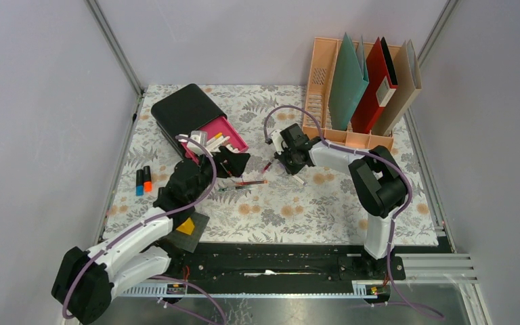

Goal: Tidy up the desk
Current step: Pick up the stationery from the center of the board.

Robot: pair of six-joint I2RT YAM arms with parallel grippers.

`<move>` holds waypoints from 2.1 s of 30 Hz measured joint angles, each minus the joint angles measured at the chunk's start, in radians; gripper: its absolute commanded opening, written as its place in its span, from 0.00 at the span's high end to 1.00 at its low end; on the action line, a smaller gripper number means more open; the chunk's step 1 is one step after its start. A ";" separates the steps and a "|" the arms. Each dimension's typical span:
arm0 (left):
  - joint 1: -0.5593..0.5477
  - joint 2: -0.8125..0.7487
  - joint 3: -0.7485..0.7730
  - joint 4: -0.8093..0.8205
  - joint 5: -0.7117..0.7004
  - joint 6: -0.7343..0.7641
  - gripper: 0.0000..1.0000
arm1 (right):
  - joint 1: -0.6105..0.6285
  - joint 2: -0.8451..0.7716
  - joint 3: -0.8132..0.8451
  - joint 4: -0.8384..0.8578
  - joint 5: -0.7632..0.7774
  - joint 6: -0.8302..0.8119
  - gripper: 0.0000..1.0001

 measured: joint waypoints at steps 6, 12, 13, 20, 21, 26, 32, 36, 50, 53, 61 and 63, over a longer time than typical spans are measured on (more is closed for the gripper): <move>0.057 0.115 -0.038 0.122 0.173 -0.110 0.01 | -0.001 -0.002 0.000 0.000 -0.021 0.000 1.00; 0.068 0.223 -0.095 0.294 0.326 -0.232 0.01 | -0.019 -0.026 -0.005 -0.014 -0.152 0.015 1.00; 0.068 0.240 -0.097 0.325 0.349 -0.251 0.01 | -0.027 -0.037 -0.008 -0.014 -0.177 0.020 1.00; 0.064 0.359 -0.109 0.520 0.442 -0.370 0.01 | -0.098 -0.132 -0.031 0.002 -0.323 0.060 1.00; 0.060 0.376 -0.112 0.549 0.449 -0.387 0.01 | -0.108 -0.144 -0.035 0.009 -0.348 0.068 1.00; 0.012 0.451 -0.114 0.662 0.456 -0.437 0.01 | -0.183 -0.186 -0.058 0.058 -0.529 0.152 1.00; -0.063 0.578 -0.112 0.801 0.452 -0.491 0.02 | -0.274 -0.217 -0.111 0.175 -0.748 0.336 1.00; -0.089 0.672 -0.085 0.856 0.448 -0.525 0.04 | -0.307 -0.234 -0.153 0.296 -0.860 0.476 1.00; -0.123 0.890 0.071 0.944 0.433 -0.620 0.39 | -0.323 -0.249 -0.233 0.618 -1.045 0.788 1.00; -0.123 0.904 0.084 0.949 0.433 -0.631 0.43 | -0.323 -0.249 -0.235 0.633 -1.054 0.802 1.00; -0.124 0.920 0.106 0.956 0.433 -0.636 0.44 | -0.323 -0.249 -0.237 0.645 -1.067 0.818 1.00; -0.124 0.924 0.113 0.957 0.433 -0.637 0.48 | -0.323 -0.249 -0.238 0.647 -1.068 0.822 1.00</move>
